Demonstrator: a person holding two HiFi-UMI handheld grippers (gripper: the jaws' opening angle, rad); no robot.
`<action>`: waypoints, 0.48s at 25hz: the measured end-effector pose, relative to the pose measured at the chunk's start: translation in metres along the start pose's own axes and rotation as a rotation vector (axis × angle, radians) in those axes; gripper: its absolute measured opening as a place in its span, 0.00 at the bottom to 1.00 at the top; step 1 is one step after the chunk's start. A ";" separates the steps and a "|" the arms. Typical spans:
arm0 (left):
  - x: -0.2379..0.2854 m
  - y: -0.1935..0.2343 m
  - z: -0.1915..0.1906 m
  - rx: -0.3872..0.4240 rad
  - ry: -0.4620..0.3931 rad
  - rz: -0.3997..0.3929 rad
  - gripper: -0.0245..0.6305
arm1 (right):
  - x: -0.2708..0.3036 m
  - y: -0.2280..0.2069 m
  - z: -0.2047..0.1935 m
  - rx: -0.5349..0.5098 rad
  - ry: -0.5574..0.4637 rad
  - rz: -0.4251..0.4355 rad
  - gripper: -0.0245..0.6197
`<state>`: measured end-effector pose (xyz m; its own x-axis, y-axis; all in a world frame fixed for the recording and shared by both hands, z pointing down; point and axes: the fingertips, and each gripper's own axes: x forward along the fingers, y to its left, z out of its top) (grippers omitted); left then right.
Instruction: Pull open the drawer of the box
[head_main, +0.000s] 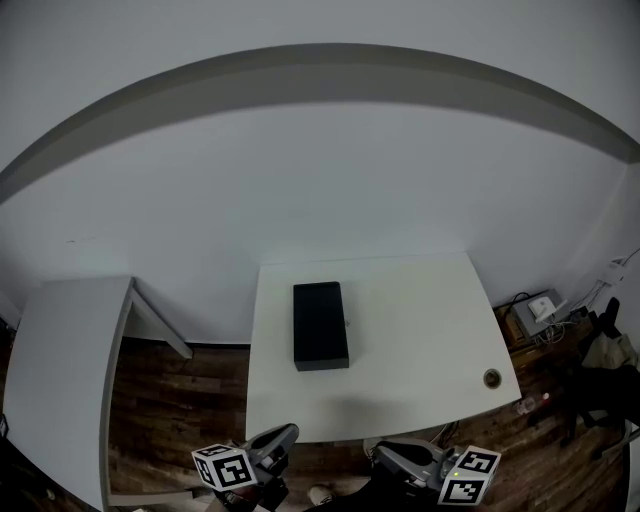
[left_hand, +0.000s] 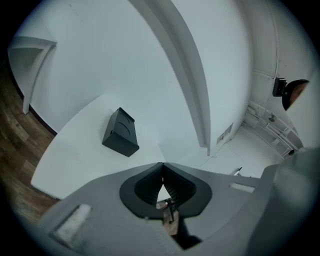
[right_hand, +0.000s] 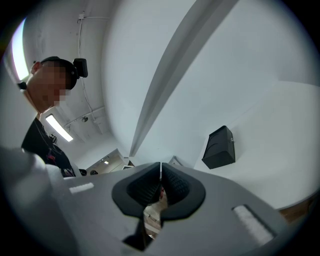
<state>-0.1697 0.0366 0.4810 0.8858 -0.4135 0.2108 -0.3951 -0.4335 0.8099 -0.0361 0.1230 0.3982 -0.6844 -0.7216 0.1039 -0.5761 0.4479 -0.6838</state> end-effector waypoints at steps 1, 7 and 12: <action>0.006 0.006 0.008 0.007 -0.003 0.017 0.05 | -0.001 -0.004 0.004 0.003 -0.004 -0.001 0.06; 0.043 0.039 0.049 0.022 -0.010 0.117 0.09 | -0.008 -0.031 0.029 0.043 -0.029 -0.002 0.06; 0.076 0.062 0.069 0.030 0.016 0.175 0.12 | -0.007 -0.053 0.046 0.062 -0.029 0.015 0.06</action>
<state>-0.1437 -0.0764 0.5094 0.8065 -0.4718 0.3563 -0.5506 -0.3797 0.7434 0.0200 0.0797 0.4002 -0.6792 -0.7303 0.0733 -0.5363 0.4257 -0.7288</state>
